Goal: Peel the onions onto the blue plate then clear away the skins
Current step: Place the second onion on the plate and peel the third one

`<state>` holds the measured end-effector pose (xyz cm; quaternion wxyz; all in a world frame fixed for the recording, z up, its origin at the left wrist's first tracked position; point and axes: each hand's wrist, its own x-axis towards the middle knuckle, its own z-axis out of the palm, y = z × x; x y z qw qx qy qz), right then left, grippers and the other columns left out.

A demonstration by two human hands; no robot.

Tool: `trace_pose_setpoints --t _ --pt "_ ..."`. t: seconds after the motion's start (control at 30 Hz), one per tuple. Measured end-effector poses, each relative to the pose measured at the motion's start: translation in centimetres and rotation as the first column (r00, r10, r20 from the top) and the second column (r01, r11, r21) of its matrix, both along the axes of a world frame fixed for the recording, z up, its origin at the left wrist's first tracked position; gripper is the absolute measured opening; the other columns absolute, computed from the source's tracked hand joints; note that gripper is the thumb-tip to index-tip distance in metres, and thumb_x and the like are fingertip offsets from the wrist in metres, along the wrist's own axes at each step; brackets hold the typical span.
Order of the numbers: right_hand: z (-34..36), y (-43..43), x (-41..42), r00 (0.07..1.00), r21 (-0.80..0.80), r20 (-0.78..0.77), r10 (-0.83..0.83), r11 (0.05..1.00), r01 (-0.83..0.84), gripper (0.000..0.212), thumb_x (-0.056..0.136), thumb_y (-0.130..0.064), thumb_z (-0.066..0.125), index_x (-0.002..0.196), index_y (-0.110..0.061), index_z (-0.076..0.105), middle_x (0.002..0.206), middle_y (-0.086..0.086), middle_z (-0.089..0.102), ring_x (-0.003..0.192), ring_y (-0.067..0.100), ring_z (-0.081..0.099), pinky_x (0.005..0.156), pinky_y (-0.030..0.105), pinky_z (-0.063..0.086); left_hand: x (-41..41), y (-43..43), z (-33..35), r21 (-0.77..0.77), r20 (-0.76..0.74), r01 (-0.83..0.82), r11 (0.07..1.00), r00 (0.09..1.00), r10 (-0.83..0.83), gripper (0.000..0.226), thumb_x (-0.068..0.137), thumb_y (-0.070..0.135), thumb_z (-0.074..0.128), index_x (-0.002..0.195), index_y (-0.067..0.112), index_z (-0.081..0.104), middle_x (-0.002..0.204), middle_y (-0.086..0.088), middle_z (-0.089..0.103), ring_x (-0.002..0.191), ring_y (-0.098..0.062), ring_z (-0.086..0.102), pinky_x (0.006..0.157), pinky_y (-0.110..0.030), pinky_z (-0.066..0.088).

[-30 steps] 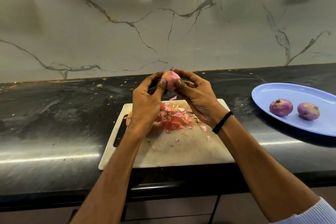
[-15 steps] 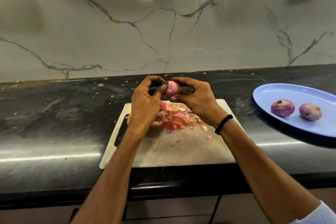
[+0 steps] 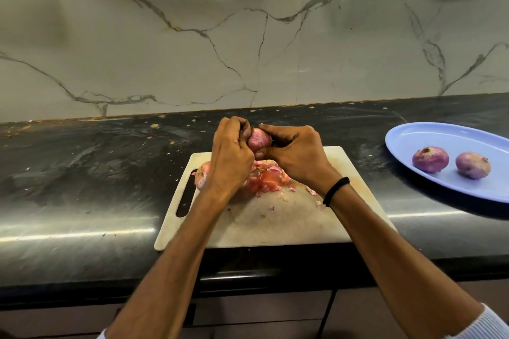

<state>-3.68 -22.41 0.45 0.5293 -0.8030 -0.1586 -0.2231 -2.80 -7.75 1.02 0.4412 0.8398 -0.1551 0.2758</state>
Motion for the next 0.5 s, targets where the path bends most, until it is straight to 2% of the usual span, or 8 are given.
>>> trace_pose_setpoints --t 0.1,0.23,0.37,0.5 --pt "-0.08 0.16 0.13 1.000 0.014 0.009 -0.005 1.000 0.005 0.056 0.069 -0.016 0.088 0.121 -0.008 0.069 0.116 0.008 0.072 0.109 0.014 0.068 0.095 0.036 0.056 -0.20 -0.59 -0.25 0.011 -0.013 -0.033 0.999 0.999 0.034 0.017 0.094 -0.006 0.046 0.095 0.011 0.046 0.102 -0.008 0.046 0.098 -0.022 0.048 0.075 -0.026 0.045" --pt "-0.03 0.32 0.18 1.000 -0.013 0.019 -0.008 1.000 0.008 0.054 0.073 -0.014 0.086 0.123 -0.011 0.069 0.118 0.005 0.072 0.110 0.012 0.067 0.096 0.034 0.056 -0.46 -0.71 -0.35 -0.040 0.004 -0.067 0.997 0.998 0.067 0.016 0.091 -0.006 0.048 0.094 0.010 0.047 0.100 -0.009 0.047 0.093 -0.024 0.050 0.077 -0.031 0.047" --pt "0.20 0.30 -0.12 1.000 -0.057 0.015 -0.020 0.998 0.021 0.057 0.075 -0.016 0.085 0.128 -0.013 0.063 0.120 0.001 0.069 0.108 0.008 0.065 0.095 0.025 0.054 -0.33 -0.51 -0.54 -0.078 -0.009 -0.076 0.994 0.997 0.076 0.014 0.098 0.000 0.044 0.097 0.013 0.048 0.100 -0.006 0.048 0.091 -0.018 0.050 0.072 -0.015 0.043" --pt "0.50 0.42 -0.31 1.000 -0.121 -0.004 -0.007 0.993 0.006 0.072 0.075 -0.023 0.085 0.139 -0.019 0.052 0.129 -0.002 0.063 0.111 0.008 0.061 0.097 0.026 0.053 -0.25 -0.51 -0.59 -0.079 -0.011 -0.082 0.994 0.997 0.081 0.015 0.100 0.002 0.043 0.098 0.015 0.049 0.101 -0.005 0.051 0.091 -0.015 0.051 0.073 -0.015 0.042"
